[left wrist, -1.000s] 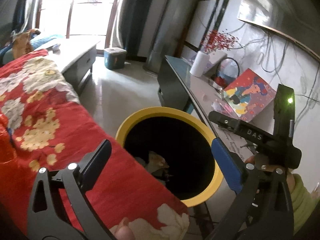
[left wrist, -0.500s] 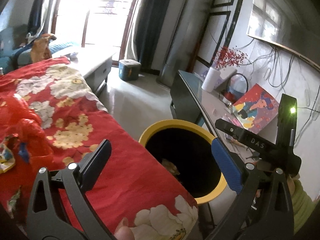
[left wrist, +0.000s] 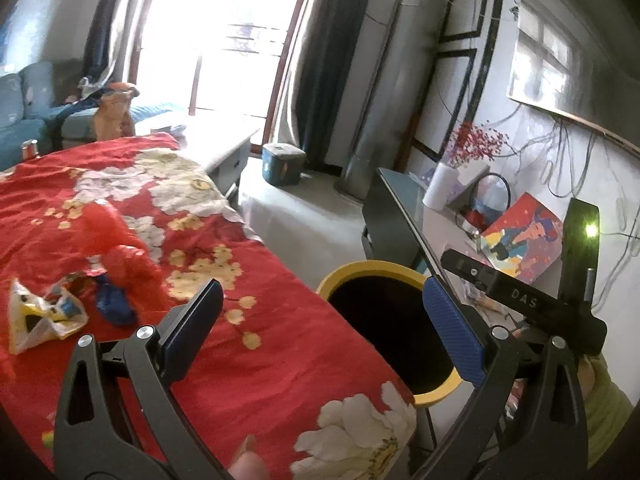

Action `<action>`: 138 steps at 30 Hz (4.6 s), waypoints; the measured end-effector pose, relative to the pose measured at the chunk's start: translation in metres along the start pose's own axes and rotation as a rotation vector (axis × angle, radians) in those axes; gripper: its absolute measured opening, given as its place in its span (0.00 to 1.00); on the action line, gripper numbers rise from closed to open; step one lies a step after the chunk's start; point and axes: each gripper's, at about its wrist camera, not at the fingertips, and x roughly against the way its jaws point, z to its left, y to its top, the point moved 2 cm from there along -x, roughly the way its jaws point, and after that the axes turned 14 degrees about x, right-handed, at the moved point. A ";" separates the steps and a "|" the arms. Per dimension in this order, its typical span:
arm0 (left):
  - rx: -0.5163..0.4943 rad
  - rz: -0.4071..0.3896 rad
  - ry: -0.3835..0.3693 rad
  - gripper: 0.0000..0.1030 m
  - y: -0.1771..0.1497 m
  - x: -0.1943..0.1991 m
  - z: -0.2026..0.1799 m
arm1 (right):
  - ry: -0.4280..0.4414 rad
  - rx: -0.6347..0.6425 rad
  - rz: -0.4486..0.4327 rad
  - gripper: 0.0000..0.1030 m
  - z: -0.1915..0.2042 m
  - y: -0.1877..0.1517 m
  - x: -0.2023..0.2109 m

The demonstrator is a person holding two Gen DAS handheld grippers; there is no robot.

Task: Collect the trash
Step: 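Move both open tools back to the trash on the bed, then grasp the red plastic bag with the right tool while the left tool reaches the snack can, then close the left tool around the red-and-green snack can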

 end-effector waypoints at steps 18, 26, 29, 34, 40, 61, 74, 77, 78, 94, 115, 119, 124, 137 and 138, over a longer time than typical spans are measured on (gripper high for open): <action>0.074 -0.082 0.057 0.89 0.009 0.044 0.046 | 0.080 0.109 -0.007 0.74 0.059 0.010 0.002; 0.110 -0.115 0.088 0.89 0.015 0.062 0.067 | 0.136 0.163 0.006 0.75 0.093 0.006 -0.001; 0.121 -0.130 0.100 0.89 0.017 0.069 0.074 | 0.157 0.183 0.011 0.75 0.105 0.005 -0.001; 0.145 -0.148 0.116 0.89 0.020 0.078 0.086 | 0.188 0.216 0.017 0.75 0.123 0.004 -0.002; 0.168 -0.168 0.138 0.89 0.022 0.090 0.101 | 0.223 0.247 0.025 0.75 0.141 0.004 -0.004; 0.193 -0.131 0.227 0.89 0.014 0.120 0.169 | 0.324 0.333 0.068 0.75 0.198 0.003 -0.031; 0.088 0.054 0.151 0.89 -0.022 0.109 0.187 | 0.316 0.355 0.142 0.74 0.212 0.001 -0.075; 0.067 0.101 0.122 0.89 -0.029 0.102 0.182 | 0.329 0.351 0.176 0.74 0.215 -0.002 -0.089; 0.043 0.125 0.120 0.89 -0.032 0.098 0.178 | 0.330 0.348 0.185 0.73 0.217 -0.002 -0.093; -0.110 0.249 0.116 0.82 -0.064 0.067 0.152 | 0.414 0.292 0.253 0.15 0.221 -0.010 -0.114; -0.126 0.267 0.054 0.56 -0.076 0.056 0.116 | 0.384 0.221 0.201 0.13 0.185 -0.011 -0.080; -0.085 0.263 0.033 0.56 -0.072 0.051 0.117 | 0.376 0.209 0.193 0.13 0.178 -0.010 -0.075; -0.071 0.263 0.024 0.50 -0.069 0.048 0.115 | 0.365 0.195 0.181 0.13 0.168 -0.009 -0.070; -0.159 0.307 0.046 0.29 -0.079 0.033 0.077 | 0.345 0.163 0.132 0.10 0.146 0.004 -0.056; -0.164 0.304 0.047 0.28 -0.078 0.032 0.073 | 0.343 0.161 0.129 0.10 0.143 0.005 -0.055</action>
